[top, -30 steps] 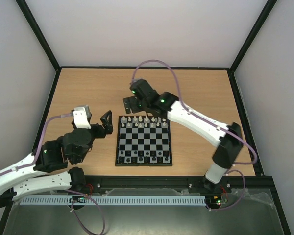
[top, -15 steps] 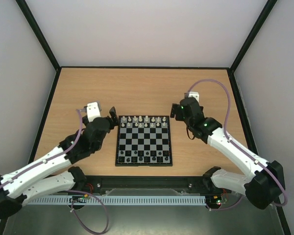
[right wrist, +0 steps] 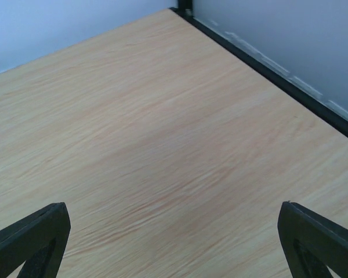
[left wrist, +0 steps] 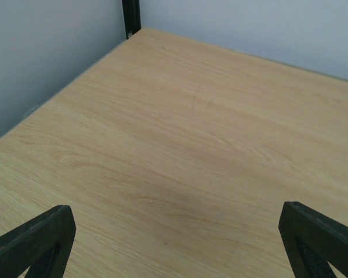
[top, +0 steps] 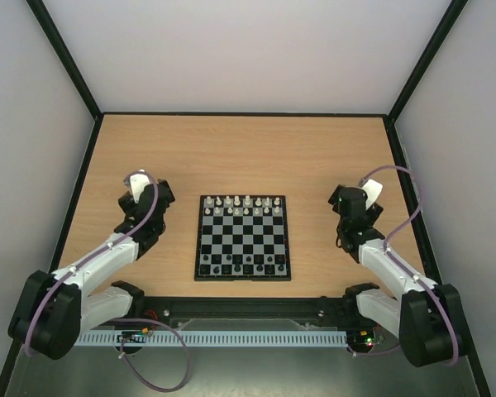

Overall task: Set up the chess pieces on the board
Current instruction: Reset both arms

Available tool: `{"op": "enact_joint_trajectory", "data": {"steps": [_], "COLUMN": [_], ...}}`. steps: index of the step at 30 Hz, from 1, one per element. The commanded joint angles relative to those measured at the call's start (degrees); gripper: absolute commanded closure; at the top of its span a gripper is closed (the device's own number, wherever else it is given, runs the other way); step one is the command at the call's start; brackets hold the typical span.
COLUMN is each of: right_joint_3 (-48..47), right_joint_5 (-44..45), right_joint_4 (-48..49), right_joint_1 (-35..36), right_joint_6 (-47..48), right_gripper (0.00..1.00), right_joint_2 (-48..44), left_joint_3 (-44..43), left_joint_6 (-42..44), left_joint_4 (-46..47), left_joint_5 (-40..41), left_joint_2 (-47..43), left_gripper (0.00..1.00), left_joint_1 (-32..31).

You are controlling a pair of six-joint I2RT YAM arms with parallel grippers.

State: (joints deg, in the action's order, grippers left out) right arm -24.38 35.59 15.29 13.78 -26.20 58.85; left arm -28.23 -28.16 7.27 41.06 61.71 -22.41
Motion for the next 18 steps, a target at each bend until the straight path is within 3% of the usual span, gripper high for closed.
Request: {"op": "enact_joint_trajectory", "data": {"steps": [1,10,14,16,18], "right_joint_3": [4.7,7.1,5.6,6.9,5.7], "right_joint_5": [6.4,7.7,8.3,6.4,6.5], "right_joint_4": [13.6,32.8,38.7,44.7,43.0], "right_joint_1": [-3.2,-5.1,-5.6,-6.7,-6.7], "right_joint_6": [-0.1,4.4,7.6,8.5,8.2], "right_gripper": [0.01,0.01,0.01,0.01,0.01], "right_joint_2": [3.2,17.8,22.4,25.0,25.7], "left_joint_3": [4.0,7.1,13.6,14.6,12.6], "left_joint_6": [6.9,13.1,18.9,16.6,16.7], "left_joint_4": [15.0,30.2,45.7,49.1,46.7], "left_joint_5": [1.6,-6.3,-10.0,-13.5,-15.7], "left_joint_2": [2.5,5.1,8.8,12.5,14.4], "left_gripper": [0.01,0.01,0.0,0.0,0.0], "left_joint_1": [3.8,10.9,13.6,17.0,17.8]}}
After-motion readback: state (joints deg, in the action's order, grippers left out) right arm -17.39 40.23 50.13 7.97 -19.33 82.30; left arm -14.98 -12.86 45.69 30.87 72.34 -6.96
